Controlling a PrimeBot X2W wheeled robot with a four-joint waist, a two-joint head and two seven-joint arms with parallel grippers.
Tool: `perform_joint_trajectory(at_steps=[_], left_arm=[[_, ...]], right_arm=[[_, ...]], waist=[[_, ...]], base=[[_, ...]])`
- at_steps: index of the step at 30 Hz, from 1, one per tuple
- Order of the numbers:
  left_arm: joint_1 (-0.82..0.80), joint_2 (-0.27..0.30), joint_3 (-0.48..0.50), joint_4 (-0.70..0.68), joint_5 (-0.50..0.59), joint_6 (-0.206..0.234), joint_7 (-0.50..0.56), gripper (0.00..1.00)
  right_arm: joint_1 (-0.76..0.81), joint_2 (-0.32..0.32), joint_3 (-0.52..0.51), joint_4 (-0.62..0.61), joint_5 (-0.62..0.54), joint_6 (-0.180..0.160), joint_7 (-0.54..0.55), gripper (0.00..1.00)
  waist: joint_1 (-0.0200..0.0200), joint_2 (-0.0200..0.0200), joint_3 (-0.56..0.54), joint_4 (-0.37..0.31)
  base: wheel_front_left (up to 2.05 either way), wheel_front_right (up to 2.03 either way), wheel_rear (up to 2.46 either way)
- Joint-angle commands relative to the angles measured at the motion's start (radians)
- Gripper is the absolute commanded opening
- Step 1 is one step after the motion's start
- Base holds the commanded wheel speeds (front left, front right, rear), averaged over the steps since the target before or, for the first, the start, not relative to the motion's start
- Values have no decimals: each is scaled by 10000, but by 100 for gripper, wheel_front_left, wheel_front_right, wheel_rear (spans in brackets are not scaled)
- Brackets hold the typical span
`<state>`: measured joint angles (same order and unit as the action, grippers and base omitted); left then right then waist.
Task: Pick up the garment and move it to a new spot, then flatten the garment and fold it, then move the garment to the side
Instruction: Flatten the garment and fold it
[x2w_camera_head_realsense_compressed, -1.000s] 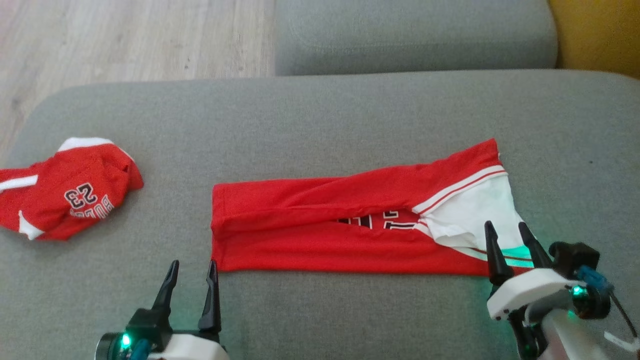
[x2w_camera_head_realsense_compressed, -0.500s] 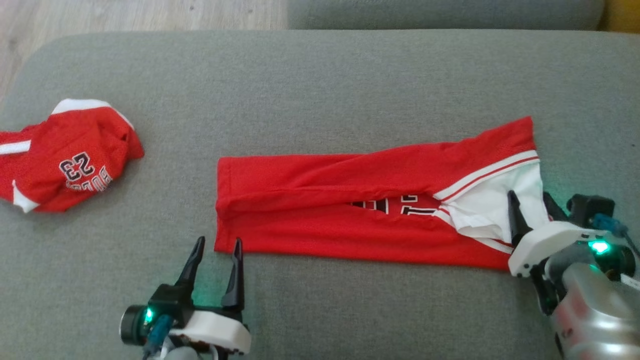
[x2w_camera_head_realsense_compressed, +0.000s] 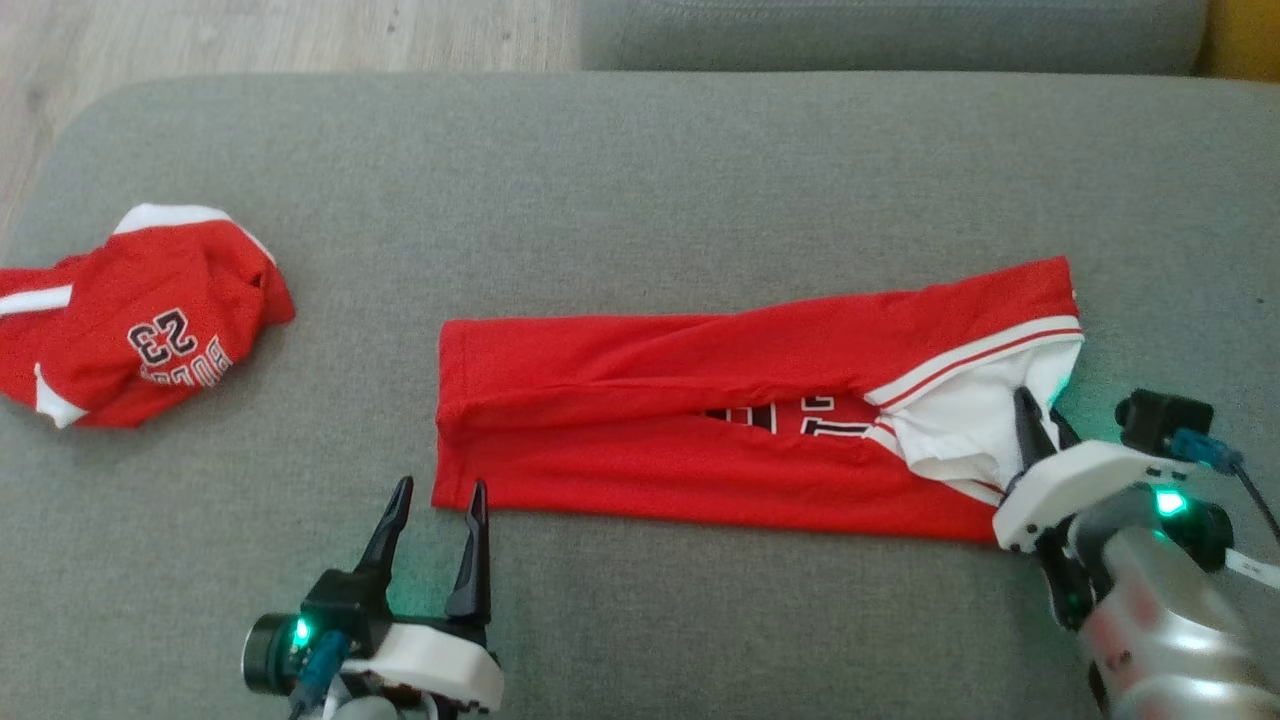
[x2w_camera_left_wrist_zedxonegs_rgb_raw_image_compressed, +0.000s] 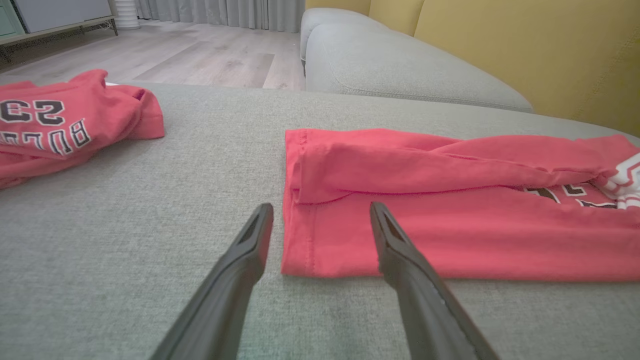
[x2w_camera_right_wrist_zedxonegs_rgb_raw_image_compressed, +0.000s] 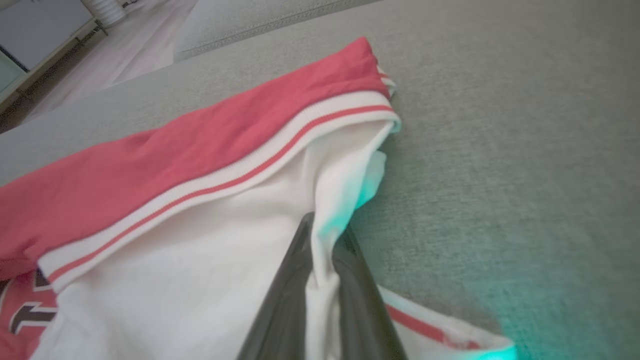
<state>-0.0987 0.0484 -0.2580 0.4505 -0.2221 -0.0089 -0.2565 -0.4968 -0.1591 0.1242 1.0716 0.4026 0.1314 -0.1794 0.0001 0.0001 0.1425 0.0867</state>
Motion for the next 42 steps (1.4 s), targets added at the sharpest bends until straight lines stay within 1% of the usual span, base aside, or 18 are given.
perform_joint_trajectory(at_steps=[1,5,7,9,12,13,15,19,23,26,31,35,38,39,40,42], left_arm=[[-119,19,294,-191,-54,17,-53,100],[16,19,228,-159,-67,-50,-53,100],[82,19,169,-135,-105,-74,-53,100],[149,19,80,-113,-151,-71,-53,100],[248,18,-20,-78,-234,-65,-53,100],[248,18,-20,-78,-234,-65,-53,100],[331,18,-68,-48,-238,-87,-53,100],[472,18,-97,53,-128,-137,-53,100],[549,18,-97,104,-47,-182,-53,100],[590,18,-118,147,19,-232,-53,100],[664,18,-235,222,93,-305,-53,100],[670,18,-338,254,110,-338,-53,100],[643,18,-401,284,118,-364,-53,100],[644,18,-398,296,116,-361,-53,100],[647,18,-389,298,113,-346,-53,100],[658,18,-363,294,108,-305,-53,100]], right_arm=[[471,-177,270,70,107,-7,-216,0],[307,-754,-80,-68,182,-7,-701,0],[267,-921,-247,-281,137,-7,-785,0],[301,-907,-286,-796,134,-7,-812,0],[621,-647,-91,-1806,306,-7,-819,0],[621,-647,-91,-1806,306,-7,-819,0],[906,-404,287,-2390,470,-7,-820,0],[1415,74,1411,-3454,934,-7,-821,0],[1698,372,2616,-4270,1612,-7,-822,0],[1677,540,3310,-4650,2152,-7,-822,0],[1383,754,4265,-4750,2752,-7,-823,0],[1086,904,4767,-4487,3068,-7,-823,0],[882,992,5147,-4111,3286,-7,-822,0],[828,1016,5224,-3927,3425,-7,-817,35],[745,1034,5235,-3799,3530,-7,-818,100],[587,1055,5133,-3690,3505,-7,-820,100]], waist=[[-1,-1,-187,-69],[-1,-1,-516,-132],[-1,-1,-670,-147],[-1,-1,-802,-142],[-1,-1,-970,-89],[-1,-1,-970,-89],[-1,-1,-1076,-21],[-1,-1,-1231,256],[-1,-1,-1308,711],[-1,-1,-1353,1114],[-1,-1,-1422,1834],[-1,-1,-1435,2377],[-1,-1,-1439,2661],[-1,-1,-1448,2701],[-1,-1,-1452,2723],[-1,-1,-1459,2712]], base=[[0,0,0],[0,0,0],[0,0,0],[0,0,0],[0,0,0],[0,0,0],[0,0,0],[0,0,0],[0,0,0],[0,0,0],[0,0,0],[0,0,0],[0,0,0],[0,0,0],[0,0,0],[0,0,0]])
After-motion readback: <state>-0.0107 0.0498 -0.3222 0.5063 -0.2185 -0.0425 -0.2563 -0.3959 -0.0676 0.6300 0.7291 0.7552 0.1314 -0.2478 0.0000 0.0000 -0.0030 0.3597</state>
